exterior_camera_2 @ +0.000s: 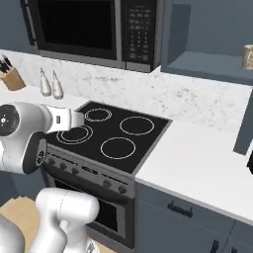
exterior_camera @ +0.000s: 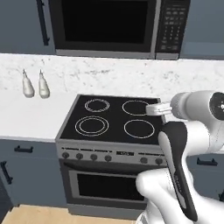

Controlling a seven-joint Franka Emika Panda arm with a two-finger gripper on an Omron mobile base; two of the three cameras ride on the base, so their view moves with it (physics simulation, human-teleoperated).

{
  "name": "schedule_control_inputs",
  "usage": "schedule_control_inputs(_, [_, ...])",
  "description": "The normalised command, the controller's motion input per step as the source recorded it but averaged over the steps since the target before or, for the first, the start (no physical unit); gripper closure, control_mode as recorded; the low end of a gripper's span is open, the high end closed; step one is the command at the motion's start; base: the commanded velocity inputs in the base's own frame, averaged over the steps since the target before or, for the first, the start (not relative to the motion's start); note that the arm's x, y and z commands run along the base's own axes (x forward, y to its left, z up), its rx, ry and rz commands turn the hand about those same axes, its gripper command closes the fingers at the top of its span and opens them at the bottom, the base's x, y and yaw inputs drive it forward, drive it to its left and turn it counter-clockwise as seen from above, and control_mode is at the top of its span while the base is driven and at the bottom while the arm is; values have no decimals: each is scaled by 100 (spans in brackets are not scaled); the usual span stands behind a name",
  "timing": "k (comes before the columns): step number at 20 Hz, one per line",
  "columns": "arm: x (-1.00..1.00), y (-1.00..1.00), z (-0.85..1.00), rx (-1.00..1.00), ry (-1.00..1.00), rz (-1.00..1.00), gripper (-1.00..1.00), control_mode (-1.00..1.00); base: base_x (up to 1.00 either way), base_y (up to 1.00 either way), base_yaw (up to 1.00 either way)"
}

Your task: Gather all objects into one cabinet and sort the glasses and bowls to opposite sides.

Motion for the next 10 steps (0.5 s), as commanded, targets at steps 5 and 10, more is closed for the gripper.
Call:
schedule_control_inputs(5, [0,0,0,0,0,0,-100,100,-2,-99,-24])
schedule_control_inputs(10, [0,0,0,0,0,0,-100,100,40,-22,-38])
